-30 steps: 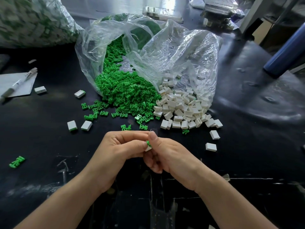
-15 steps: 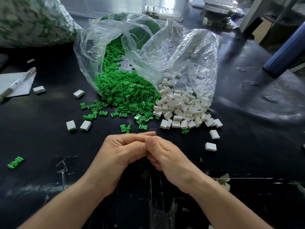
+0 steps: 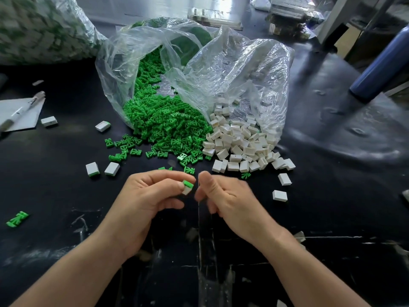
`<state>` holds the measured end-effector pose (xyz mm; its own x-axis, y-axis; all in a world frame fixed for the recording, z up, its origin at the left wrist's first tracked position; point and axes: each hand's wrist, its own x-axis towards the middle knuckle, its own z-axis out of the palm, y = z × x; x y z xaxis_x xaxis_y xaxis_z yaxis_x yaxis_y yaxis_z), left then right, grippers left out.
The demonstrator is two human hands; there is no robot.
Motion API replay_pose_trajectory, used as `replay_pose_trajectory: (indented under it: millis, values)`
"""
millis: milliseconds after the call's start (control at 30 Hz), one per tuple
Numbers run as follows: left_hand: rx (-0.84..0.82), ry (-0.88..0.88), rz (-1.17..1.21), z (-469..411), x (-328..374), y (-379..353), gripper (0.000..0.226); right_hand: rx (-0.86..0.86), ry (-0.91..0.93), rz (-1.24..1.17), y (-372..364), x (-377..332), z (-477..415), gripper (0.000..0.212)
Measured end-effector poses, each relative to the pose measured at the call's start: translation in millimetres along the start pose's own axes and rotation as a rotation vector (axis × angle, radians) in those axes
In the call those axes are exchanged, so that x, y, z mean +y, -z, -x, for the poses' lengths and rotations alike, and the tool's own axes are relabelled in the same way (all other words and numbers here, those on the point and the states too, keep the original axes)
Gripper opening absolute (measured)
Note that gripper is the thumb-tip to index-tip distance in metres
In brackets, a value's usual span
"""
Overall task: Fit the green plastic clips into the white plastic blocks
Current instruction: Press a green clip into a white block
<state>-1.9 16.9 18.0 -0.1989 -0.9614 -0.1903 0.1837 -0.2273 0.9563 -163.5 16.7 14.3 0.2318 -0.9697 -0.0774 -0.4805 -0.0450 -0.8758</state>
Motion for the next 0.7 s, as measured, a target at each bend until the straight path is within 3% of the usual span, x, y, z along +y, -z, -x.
replay_pose_trajectory:
  millis: [100,200,267,400,700]
  values:
    - [-0.018,0.071,0.031,1.0,1.7,-1.1,0.017,0.139,0.02,0.044,9.4,5.2,-5.2,0.062]
    - [-0.047,0.091,0.024,4.6,3.2,-5.8,0.032,0.135,0.067,-0.134,8.9,6.5,-5.0,0.027]
    - [-0.05,0.105,0.047,5.2,2.8,-7.2,0.03,0.081,0.138,-0.24,5.2,3.6,-3.2,0.011]
    - [-0.074,0.117,0.025,4.8,2.8,-4.6,0.026,0.002,0.22,-0.207,1.6,2.2,-1.4,0.021]
    - [-0.005,0.096,-0.139,3.4,0.2,-4.9,0.025,-0.007,0.08,-0.141,2.9,4.3,-2.4,0.022]
